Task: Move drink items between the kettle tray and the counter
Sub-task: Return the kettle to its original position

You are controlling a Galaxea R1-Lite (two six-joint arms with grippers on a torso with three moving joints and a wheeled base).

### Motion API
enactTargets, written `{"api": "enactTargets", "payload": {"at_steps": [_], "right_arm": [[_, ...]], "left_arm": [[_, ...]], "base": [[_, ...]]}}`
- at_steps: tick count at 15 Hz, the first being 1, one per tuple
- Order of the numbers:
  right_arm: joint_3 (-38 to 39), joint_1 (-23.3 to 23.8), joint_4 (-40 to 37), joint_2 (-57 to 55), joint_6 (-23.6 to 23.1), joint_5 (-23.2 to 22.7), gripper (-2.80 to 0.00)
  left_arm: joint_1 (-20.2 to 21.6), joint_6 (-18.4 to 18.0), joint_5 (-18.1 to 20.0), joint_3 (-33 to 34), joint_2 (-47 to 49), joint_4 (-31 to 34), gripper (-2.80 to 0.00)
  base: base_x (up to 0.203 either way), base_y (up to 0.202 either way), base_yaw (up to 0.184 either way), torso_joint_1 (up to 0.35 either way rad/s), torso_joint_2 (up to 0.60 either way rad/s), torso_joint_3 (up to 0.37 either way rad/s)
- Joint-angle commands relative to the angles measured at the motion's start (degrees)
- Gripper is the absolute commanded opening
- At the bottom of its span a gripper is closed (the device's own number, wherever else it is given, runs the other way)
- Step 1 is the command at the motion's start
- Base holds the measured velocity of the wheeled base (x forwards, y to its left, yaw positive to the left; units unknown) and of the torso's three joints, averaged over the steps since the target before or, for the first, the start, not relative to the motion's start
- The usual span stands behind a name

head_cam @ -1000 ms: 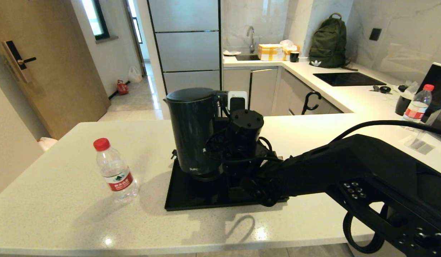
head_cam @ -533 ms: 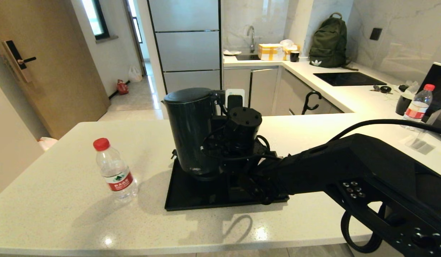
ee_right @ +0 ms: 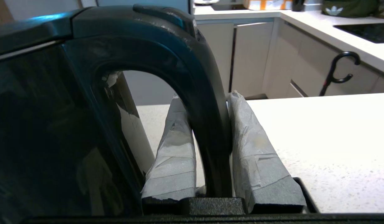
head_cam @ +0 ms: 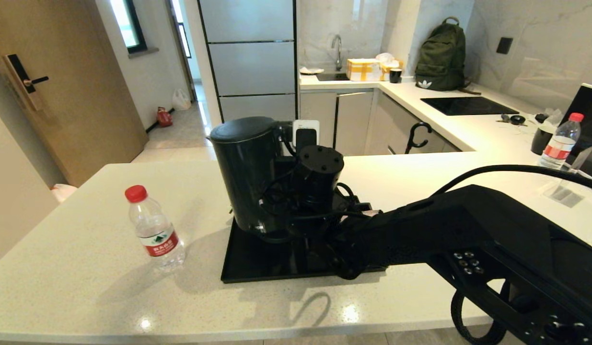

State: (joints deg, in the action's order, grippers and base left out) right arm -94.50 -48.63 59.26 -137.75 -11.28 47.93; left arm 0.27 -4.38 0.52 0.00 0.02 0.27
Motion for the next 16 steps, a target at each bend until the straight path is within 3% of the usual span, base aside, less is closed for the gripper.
{"api": "enactTargets", "payload": {"at_steps": [1,16], "right_arm": [[-0.95,-0.37,0.35,-1.04,-0.20,0.23,-2.80],[-2.71,4.57,2.15,-5.37,-0.06,0.31,-2.80]], "left_arm": [[0.00,-0.02,0.00,0.00,-0.02,0.00,-2.80],[0.08,-0.02,0.00,0.00,0.02,0.00,-2.80]], "base": [[0.000,0.000,0.000,0.000,0.00,0.000],[0.000,0.000,0.000,0.000,0.00,0.000]]}}
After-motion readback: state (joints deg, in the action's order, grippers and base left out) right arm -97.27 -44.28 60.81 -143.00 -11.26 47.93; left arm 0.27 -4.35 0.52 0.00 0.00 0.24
